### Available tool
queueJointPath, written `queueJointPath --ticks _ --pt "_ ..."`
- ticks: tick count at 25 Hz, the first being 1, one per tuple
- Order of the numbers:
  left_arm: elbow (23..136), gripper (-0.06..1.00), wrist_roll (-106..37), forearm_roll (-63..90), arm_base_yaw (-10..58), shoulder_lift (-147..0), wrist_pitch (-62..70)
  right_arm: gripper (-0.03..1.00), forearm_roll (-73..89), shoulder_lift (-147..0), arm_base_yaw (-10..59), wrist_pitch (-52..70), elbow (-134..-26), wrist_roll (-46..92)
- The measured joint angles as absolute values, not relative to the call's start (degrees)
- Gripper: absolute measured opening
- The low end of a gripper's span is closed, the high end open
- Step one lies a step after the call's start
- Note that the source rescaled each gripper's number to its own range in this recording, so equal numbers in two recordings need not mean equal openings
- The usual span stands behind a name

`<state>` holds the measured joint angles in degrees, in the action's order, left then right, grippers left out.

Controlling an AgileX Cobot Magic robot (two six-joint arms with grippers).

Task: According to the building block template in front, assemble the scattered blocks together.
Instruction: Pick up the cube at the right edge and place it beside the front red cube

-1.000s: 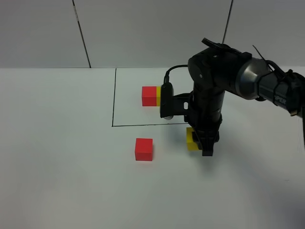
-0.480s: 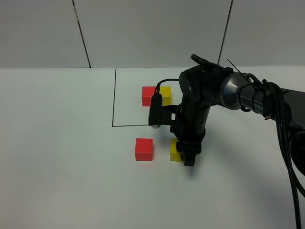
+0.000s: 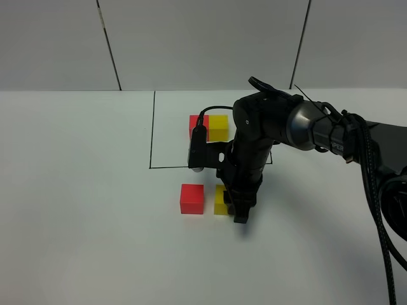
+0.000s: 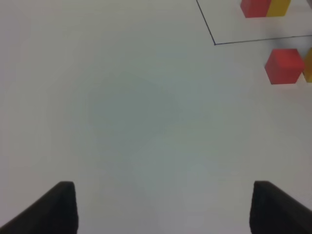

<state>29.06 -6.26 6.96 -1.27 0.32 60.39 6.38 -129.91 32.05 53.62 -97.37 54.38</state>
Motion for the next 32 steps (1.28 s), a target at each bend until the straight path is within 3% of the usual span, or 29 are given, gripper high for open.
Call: queueJointPath --ticks 32 --pt "29.06 0.64 -6.26 6.96 -1.27 0.32 60.39 0.24 8.68 -130.14 33.27 51.63 -97.37 58.25"
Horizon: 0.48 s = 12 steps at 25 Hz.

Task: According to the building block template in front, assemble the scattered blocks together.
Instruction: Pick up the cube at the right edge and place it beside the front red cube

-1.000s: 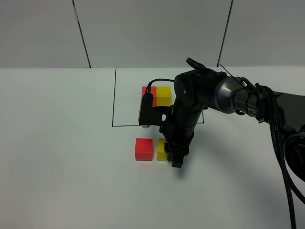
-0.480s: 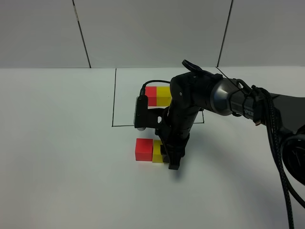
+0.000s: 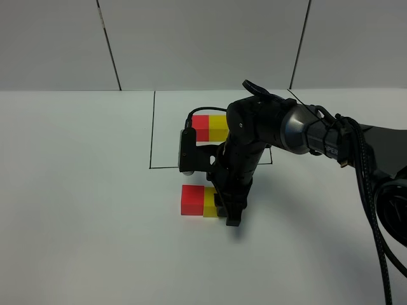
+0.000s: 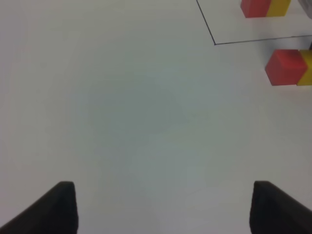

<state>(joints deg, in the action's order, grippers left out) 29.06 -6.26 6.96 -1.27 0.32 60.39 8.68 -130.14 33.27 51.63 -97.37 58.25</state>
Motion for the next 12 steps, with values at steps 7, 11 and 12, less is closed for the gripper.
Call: queueJointPath --ticks 7,11,12 --pt "29.06 0.64 -6.26 6.96 -1.27 0.32 60.39 0.24 8.68 -130.14 33.34 51.56 -97.37 61.73" --pt "29.06 0.64 -6.26 6.96 -1.27 0.32 60.39 0.24 8.68 -130.14 33.34 51.56 -97.37 61.98" --pt "29.06 0.64 -6.26 6.96 -1.27 0.32 60.39 0.24 8.74 -130.14 33.34 51.56 -97.37 61.98"
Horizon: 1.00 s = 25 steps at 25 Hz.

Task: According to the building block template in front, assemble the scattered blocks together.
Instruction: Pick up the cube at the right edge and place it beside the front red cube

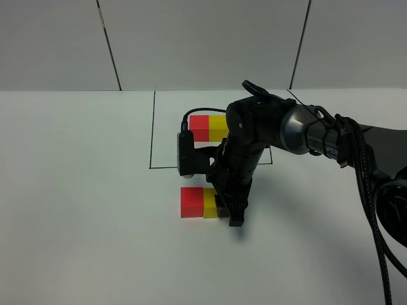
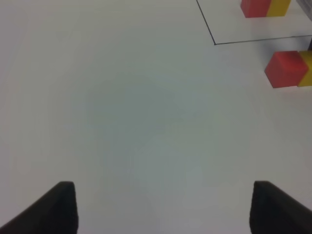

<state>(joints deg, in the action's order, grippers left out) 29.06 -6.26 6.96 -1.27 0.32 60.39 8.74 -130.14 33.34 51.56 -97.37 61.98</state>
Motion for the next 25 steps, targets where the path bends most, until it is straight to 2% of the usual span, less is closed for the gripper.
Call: queueJointPath --ticks 9,12,15,17,20,25 --pt "29.06 0.64 -6.26 6.96 -1.27 0.32 60.39 0.26 10.19 -129.31 32.31 49.0 -97.37 61.7" --pt "29.06 0.64 -6.26 6.96 -1.27 0.32 60.39 0.48 10.46 -127.3 32.02 48.47 -97.37 59.35" --pt "29.06 0.64 -6.26 6.96 -1.27 0.32 60.39 0.77 10.29 -124.78 31.76 48.88 -97.37 55.99" --pt "29.06 0.64 -6.26 6.96 -1.27 0.32 60.39 0.88 8.6 -123.4 31.64 50.27 -97.37 54.87" --pt "29.06 0.64 -6.26 6.96 -1.27 0.32 60.39 0.95 6.16 -121.83 31.45 53.0 -97.37 52.47" --pt "29.06 0.64 -6.26 6.96 -1.27 0.32 60.39 0.97 5.75 -117.74 27.8 53.24 -97.31 38.9"
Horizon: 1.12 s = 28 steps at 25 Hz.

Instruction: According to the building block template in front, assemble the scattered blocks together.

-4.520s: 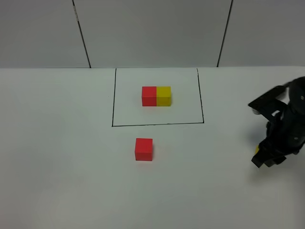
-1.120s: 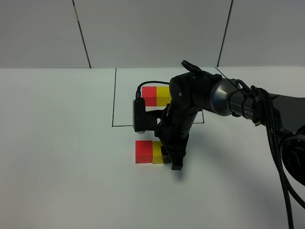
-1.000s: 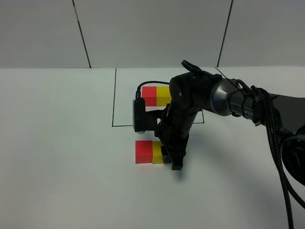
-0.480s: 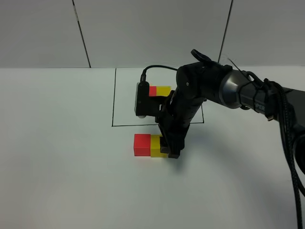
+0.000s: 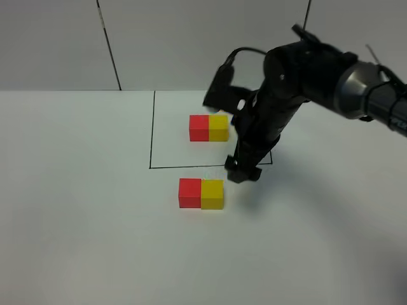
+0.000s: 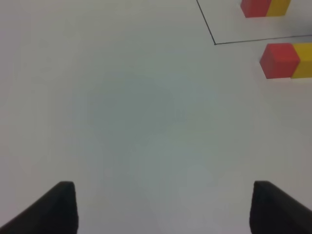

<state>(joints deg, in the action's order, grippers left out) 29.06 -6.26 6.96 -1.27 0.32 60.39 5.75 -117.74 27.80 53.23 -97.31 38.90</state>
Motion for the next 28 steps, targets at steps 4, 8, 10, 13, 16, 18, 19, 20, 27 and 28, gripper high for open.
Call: queueJointPath --ticks 4,8,10,13,16,18,19,20,27,28 --pt "29.06 0.64 -6.26 6.96 -1.27 0.32 60.39 0.97 5.7 -111.72 20.73 48.78 -93.43 24.53" --pt "29.06 0.64 -6.26 6.96 -1.27 0.32 60.39 0.97 5.59 -102.12 12.59 40.89 -83.33 14.33" --pt "29.06 0.64 -6.26 6.96 -1.27 0.32 60.39 0.97 5.59 -95.28 8.62 37.19 -77.17 10.85" --pt "29.06 0.64 -6.26 6.96 -1.27 0.32 60.39 0.97 5.55 -86.07 4.01 33.77 -69.46 8.32" --pt "29.06 0.64 -6.26 6.96 -1.27 0.32 60.39 0.97 5.53 -74.97 0.47 33.87 -61.93 7.71" --pt "29.06 0.64 -6.26 6.96 -1.27 0.32 60.39 0.97 5.53 -68.15 -1.11 35.05 -57.51 7.35" --pt "29.06 0.64 -6.26 6.96 -1.27 0.32 60.39 0.97 5.35 -64.57 -1.86 35.88 -55.13 7.13" --pt "29.06 0.64 -6.26 6.96 -1.27 0.32 60.39 0.97 4.9 -61.52 -2.38 37.23 -53.14 7.04" --pt "29.06 0.64 -6.26 6.96 -1.27 0.32 60.39 0.97 1.23 -37.04 -3.2 48.22 -41.17 6.15" --pt "29.06 0.64 -6.26 6.96 -1.27 0.32 60.39 0.97 1.12 -33.57 -3.2 49.79 -39.87 6.15"
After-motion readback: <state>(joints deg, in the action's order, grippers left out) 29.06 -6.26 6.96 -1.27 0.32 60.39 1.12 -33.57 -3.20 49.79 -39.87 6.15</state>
